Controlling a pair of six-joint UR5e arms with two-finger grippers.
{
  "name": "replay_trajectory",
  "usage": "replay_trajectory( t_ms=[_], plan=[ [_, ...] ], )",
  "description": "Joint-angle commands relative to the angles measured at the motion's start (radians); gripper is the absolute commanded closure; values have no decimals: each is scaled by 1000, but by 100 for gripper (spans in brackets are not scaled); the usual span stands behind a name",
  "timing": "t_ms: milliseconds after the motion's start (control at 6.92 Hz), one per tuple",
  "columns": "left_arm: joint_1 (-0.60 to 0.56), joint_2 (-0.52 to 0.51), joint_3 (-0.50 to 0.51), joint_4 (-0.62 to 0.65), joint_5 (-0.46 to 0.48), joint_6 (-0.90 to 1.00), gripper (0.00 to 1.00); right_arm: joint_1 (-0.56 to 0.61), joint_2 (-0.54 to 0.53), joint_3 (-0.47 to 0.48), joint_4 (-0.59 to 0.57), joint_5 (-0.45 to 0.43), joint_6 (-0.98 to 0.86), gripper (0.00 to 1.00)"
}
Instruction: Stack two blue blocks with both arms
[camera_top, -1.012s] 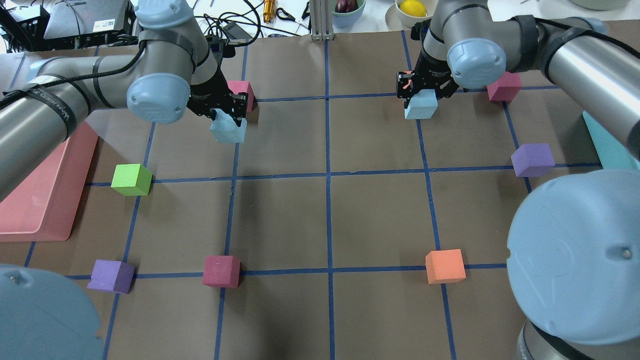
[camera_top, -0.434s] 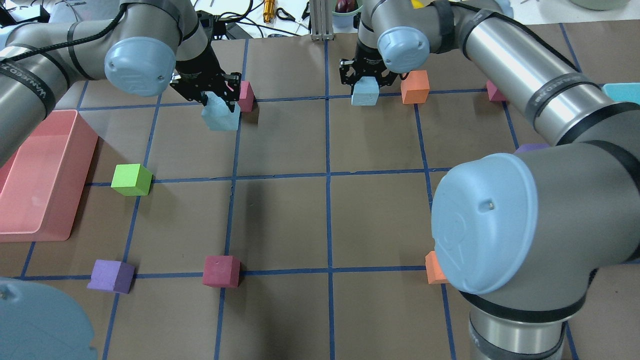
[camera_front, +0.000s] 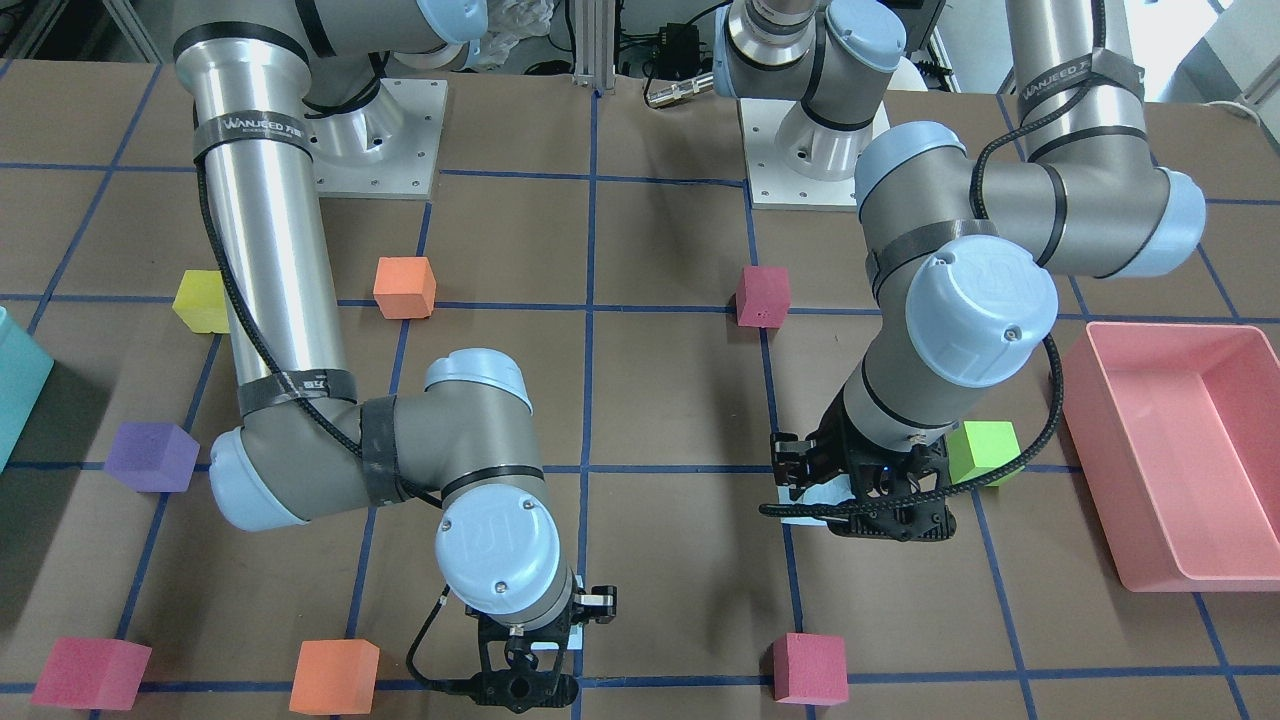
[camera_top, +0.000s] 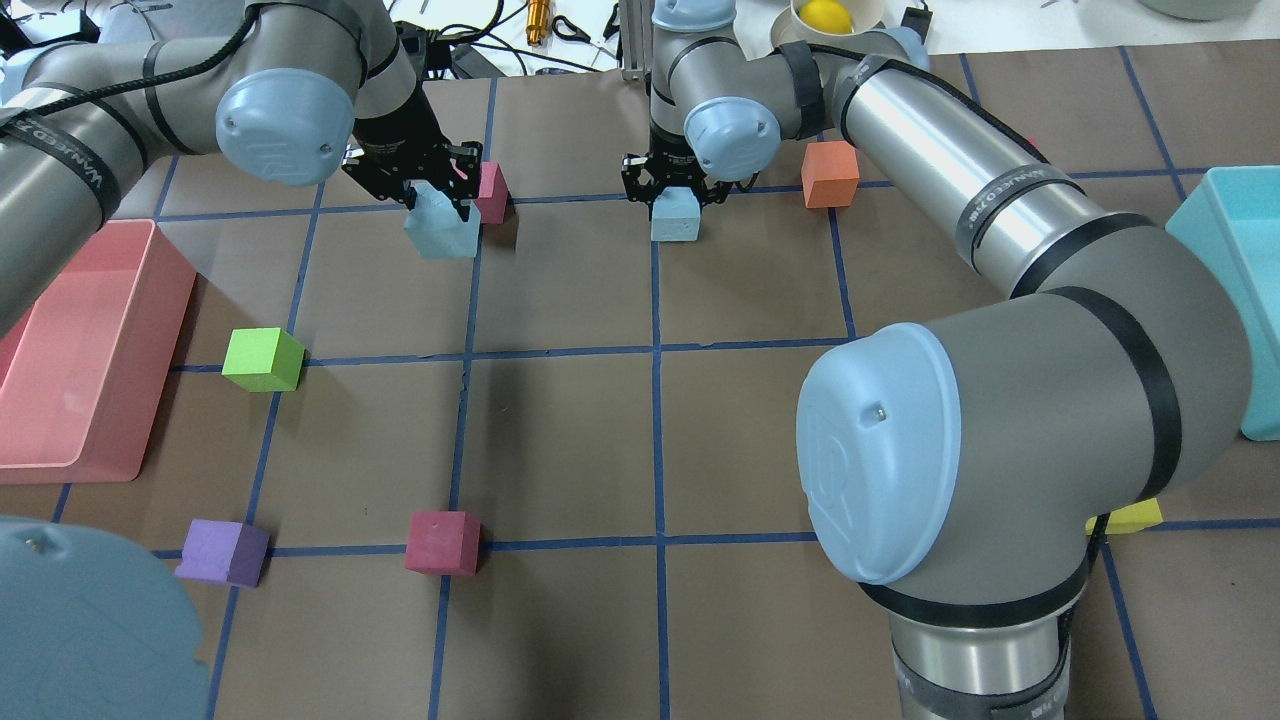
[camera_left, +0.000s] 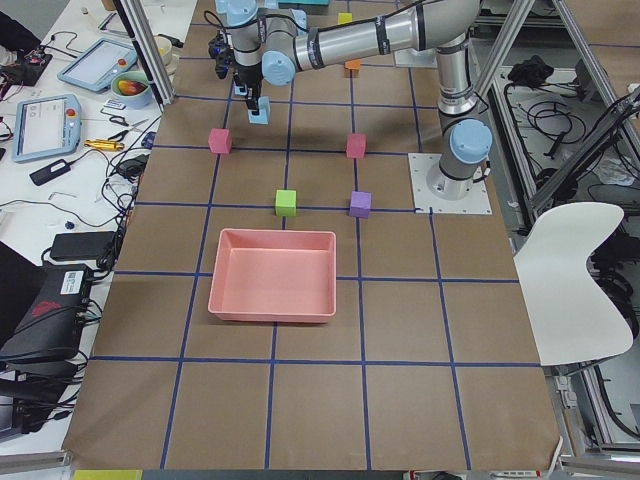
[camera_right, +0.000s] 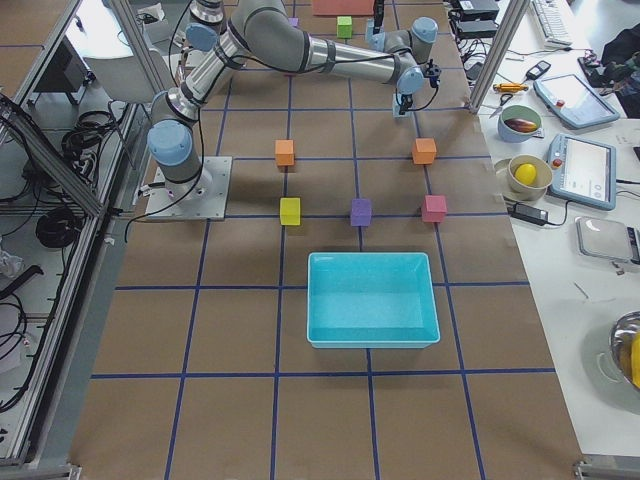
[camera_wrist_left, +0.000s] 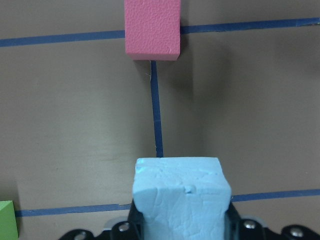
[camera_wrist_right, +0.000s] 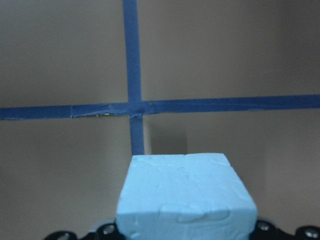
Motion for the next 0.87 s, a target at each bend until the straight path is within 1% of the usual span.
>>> replay_trajectory(
  t_ms=[0, 145, 289, 434, 578, 723],
  plan=[
    [2, -10, 3, 1, 0, 1, 86, 20, 18, -5, -3, 0, 26, 100],
    [2, -11, 13, 0, 0, -1, 86, 20, 22, -5, -3, 0, 19, 100],
    [2, -20, 35, -3, -5, -2, 86, 21, 28, -4, -32, 0, 17, 73],
    [0, -37, 59, -6, -5, -2, 86, 20, 31, -2, -68, -1, -9, 8],
    [0, -52, 82, -23, -9, -5, 86, 20, 30, -2, -70, -1, -12, 0],
    [-5, -65, 92, -25, -12, -25, 86, 20, 25, -1, -69, -3, -1, 0]
  ],
)
